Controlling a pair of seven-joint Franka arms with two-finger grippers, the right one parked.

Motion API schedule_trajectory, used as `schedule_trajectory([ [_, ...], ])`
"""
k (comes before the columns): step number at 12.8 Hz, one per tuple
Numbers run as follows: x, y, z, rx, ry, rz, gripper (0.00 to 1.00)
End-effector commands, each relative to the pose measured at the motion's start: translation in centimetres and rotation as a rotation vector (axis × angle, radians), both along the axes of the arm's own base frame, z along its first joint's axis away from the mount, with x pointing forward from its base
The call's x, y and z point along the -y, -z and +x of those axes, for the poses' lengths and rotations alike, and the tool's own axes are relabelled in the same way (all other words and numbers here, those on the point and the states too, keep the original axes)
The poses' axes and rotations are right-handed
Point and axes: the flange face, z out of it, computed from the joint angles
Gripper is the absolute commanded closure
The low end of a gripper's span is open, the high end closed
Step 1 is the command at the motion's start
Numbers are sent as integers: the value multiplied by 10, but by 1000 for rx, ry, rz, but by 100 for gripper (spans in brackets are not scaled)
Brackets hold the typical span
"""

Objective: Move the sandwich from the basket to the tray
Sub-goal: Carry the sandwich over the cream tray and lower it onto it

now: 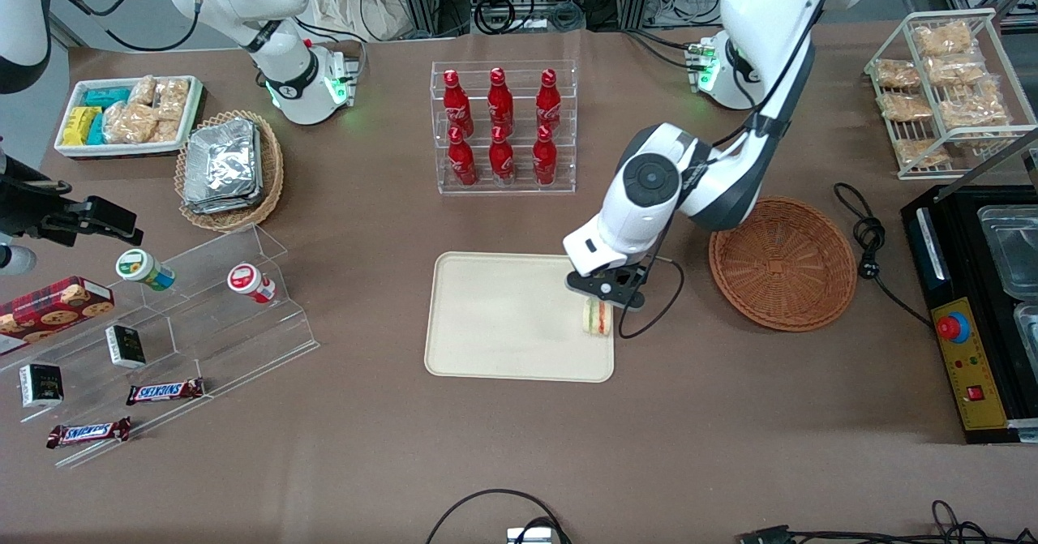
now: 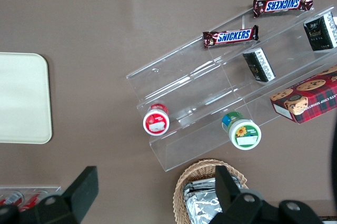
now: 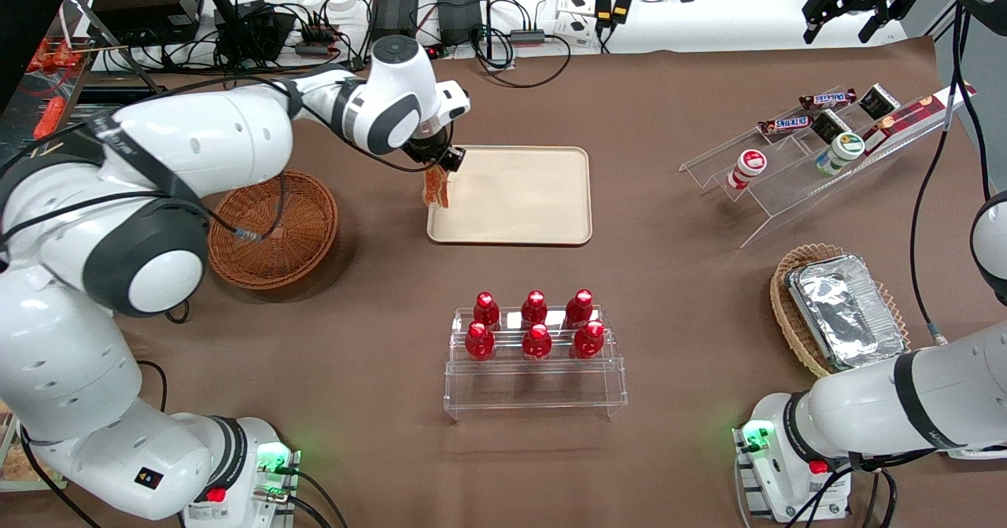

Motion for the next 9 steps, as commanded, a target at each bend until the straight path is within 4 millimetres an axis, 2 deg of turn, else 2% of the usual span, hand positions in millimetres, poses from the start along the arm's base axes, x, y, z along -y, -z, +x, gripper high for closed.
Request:
schedule_trajectory([
  [1, 17, 19, 22, 10, -28, 18, 70],
  [4, 24, 37, 35, 4, -34, 12, 70],
  [6, 23, 50, 34, -14, -38, 16, 70],
  [9, 36, 67, 24, -29, -36, 28, 70],
])
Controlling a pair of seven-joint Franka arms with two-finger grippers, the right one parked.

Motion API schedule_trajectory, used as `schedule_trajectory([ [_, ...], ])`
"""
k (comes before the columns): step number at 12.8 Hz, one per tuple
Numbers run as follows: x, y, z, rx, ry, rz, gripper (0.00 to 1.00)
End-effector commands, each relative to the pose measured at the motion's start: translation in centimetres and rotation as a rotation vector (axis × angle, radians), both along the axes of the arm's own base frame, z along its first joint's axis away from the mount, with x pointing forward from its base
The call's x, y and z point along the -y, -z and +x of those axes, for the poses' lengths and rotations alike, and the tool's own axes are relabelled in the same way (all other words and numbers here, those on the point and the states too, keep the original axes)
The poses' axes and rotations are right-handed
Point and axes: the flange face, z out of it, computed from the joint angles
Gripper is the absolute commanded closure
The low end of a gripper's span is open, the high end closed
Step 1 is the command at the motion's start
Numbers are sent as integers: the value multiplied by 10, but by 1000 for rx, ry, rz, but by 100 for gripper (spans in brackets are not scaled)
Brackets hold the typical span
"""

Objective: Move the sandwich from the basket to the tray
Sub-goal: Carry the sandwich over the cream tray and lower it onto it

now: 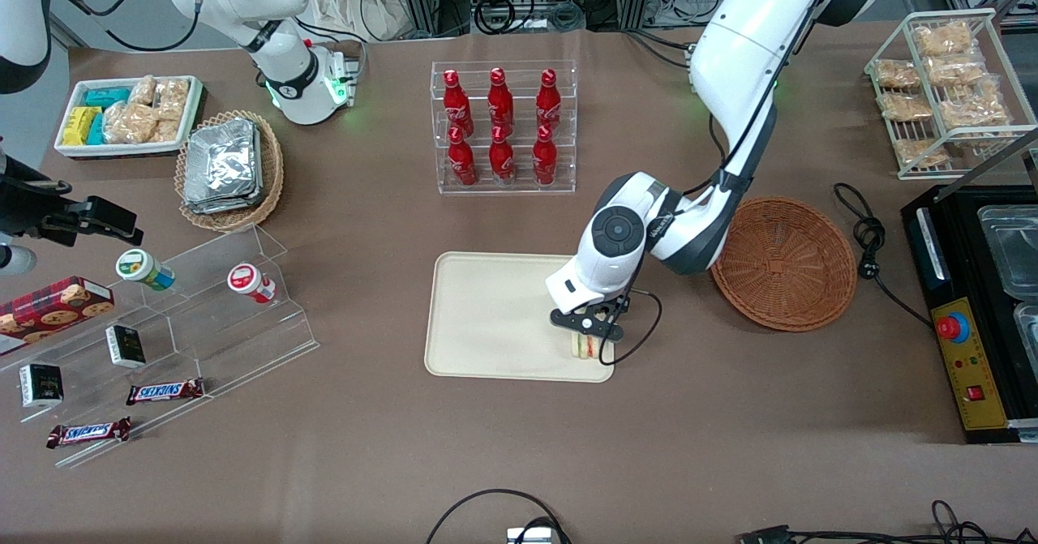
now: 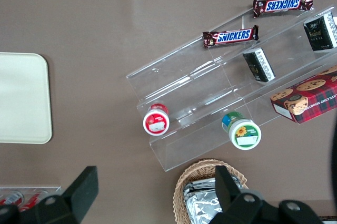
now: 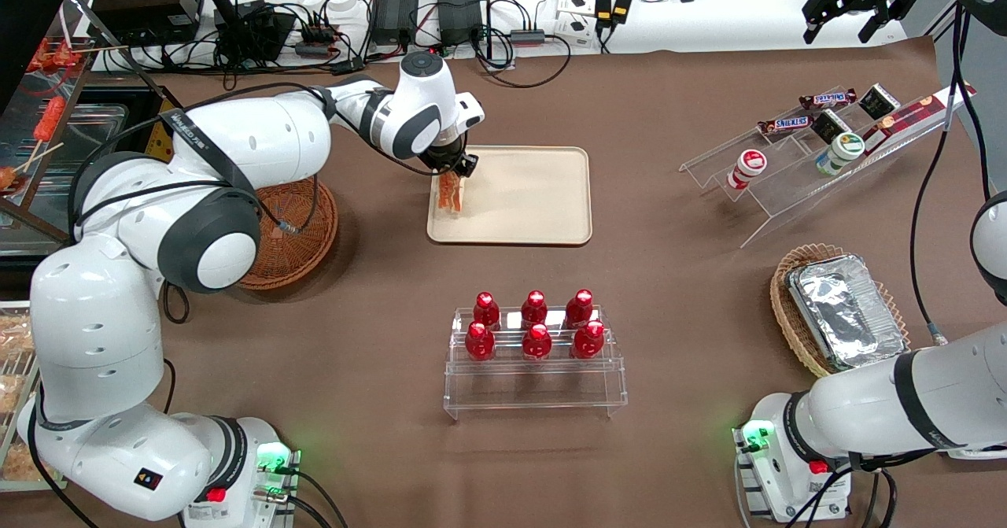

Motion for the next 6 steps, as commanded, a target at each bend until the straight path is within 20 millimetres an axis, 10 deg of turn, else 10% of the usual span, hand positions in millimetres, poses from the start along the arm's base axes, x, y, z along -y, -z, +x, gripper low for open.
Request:
schedule_trajectory([
  [1, 17, 5, -4, 1, -13, 13, 70],
  [4, 18, 8, -5, 0, -8, 18, 64],
  [6, 18, 13, -6, -6, -6, 23, 17],
])
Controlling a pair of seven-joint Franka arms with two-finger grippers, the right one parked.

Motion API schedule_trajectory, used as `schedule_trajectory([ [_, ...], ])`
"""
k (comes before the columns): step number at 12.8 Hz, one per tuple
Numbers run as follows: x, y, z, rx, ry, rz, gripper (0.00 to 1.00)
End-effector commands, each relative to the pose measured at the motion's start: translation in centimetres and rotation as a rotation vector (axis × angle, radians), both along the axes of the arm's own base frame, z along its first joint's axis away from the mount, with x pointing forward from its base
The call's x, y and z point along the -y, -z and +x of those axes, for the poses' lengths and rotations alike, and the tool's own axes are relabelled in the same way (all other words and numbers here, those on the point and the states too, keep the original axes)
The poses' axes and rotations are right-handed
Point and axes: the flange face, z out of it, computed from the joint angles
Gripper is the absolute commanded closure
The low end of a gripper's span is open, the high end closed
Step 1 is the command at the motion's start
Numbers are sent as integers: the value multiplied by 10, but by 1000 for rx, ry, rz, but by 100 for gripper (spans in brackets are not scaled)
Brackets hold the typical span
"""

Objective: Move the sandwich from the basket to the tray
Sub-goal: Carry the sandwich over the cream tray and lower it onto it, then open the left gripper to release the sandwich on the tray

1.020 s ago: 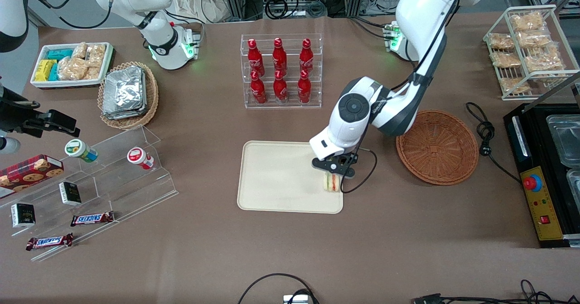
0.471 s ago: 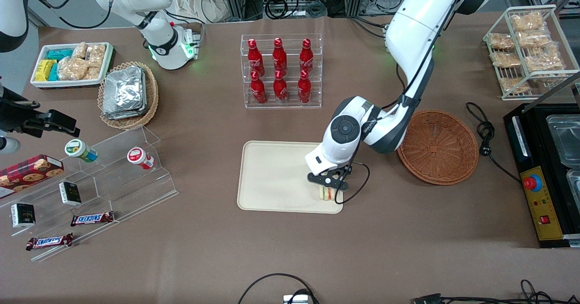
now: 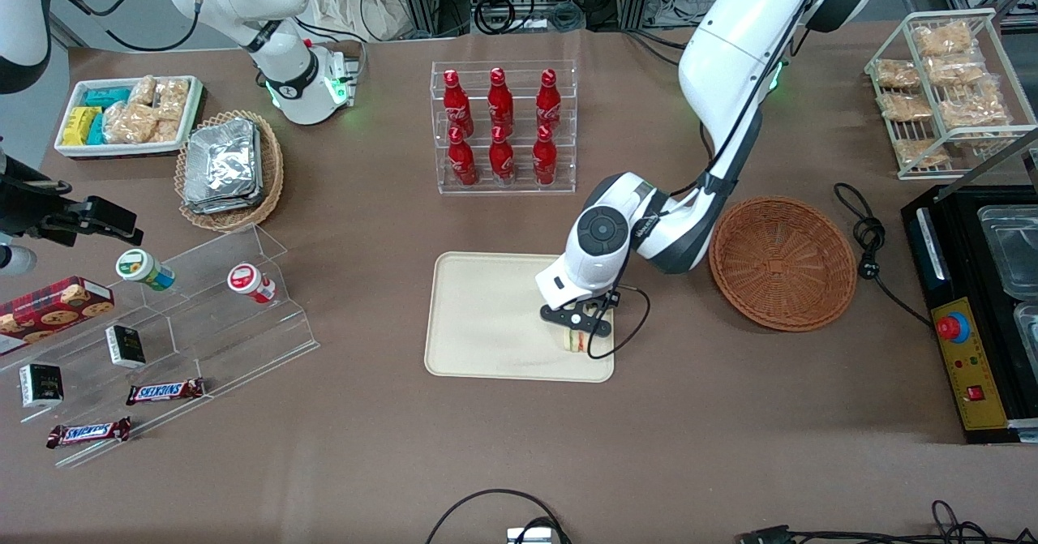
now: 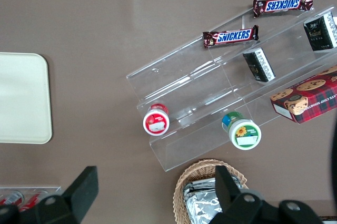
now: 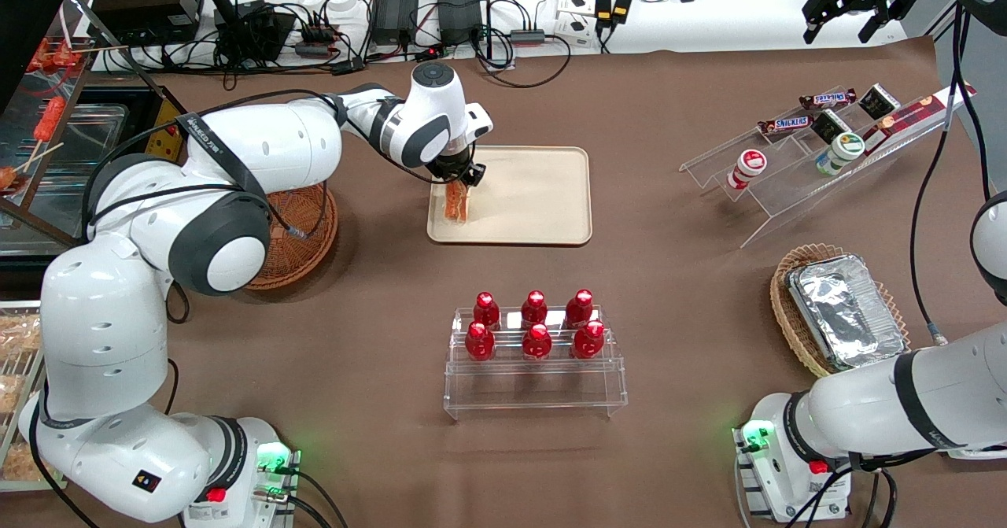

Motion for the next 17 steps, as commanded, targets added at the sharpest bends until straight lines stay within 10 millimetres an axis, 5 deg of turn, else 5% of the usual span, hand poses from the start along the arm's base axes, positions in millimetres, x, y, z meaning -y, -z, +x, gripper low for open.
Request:
schedule_trajectory([
  [1, 6, 2, 4, 8, -5, 17, 0],
  [7, 2, -19, 11, 17, -40, 15, 0],
  [11, -12, -94, 25, -17, -109, 74, 0],
  [17, -93, -201, 50, 37, -330, 137, 0],
])
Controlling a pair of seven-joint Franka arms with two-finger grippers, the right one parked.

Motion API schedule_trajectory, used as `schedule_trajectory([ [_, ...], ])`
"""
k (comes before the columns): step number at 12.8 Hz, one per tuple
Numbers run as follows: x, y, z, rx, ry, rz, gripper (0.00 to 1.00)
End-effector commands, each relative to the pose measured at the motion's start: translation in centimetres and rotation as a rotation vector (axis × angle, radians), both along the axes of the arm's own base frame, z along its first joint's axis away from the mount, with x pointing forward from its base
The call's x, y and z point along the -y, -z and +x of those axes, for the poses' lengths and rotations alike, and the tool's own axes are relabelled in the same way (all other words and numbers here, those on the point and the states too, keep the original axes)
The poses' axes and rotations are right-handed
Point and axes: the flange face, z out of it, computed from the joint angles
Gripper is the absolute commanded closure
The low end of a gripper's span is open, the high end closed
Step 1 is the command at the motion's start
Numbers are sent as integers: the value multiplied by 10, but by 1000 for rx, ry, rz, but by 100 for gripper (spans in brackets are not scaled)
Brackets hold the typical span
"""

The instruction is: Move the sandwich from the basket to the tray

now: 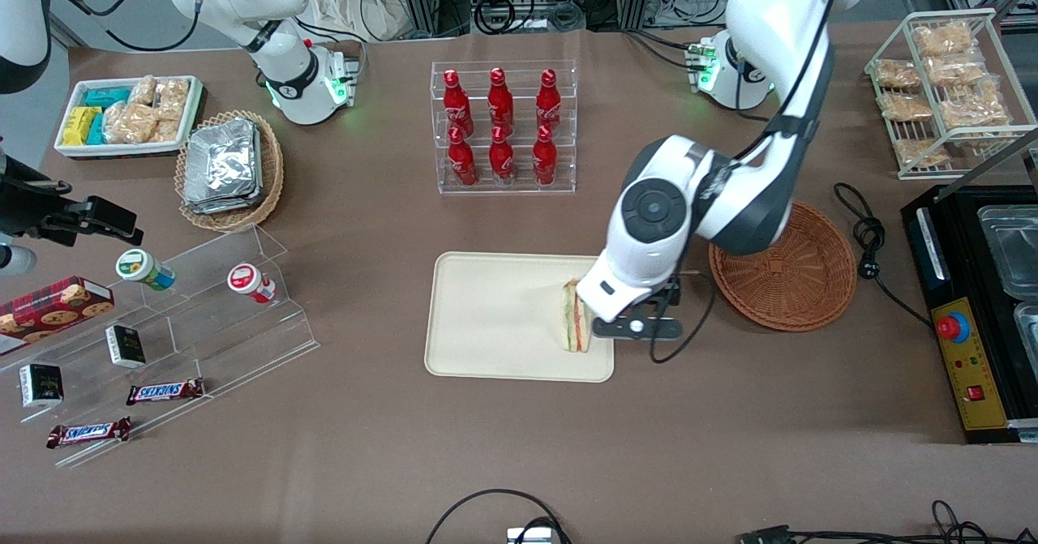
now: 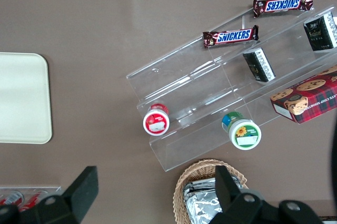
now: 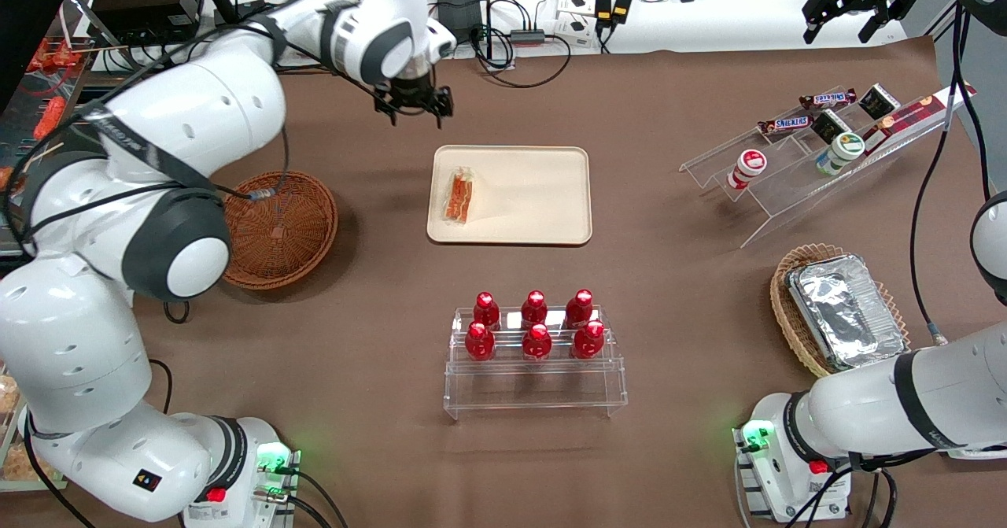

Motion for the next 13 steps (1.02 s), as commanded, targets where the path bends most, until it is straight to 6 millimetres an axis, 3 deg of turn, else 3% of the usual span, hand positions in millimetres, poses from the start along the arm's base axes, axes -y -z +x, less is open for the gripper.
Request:
schedule_trajectory([
  [1, -42, -41, 2, 7, -80, 48, 0],
  [4, -94, -77, 12, 27, -97, 68, 0],
  [7, -131, -92, 13, -19, -40, 100, 0],
  [13, -150, -105, 15, -14, -56, 90, 0],
])
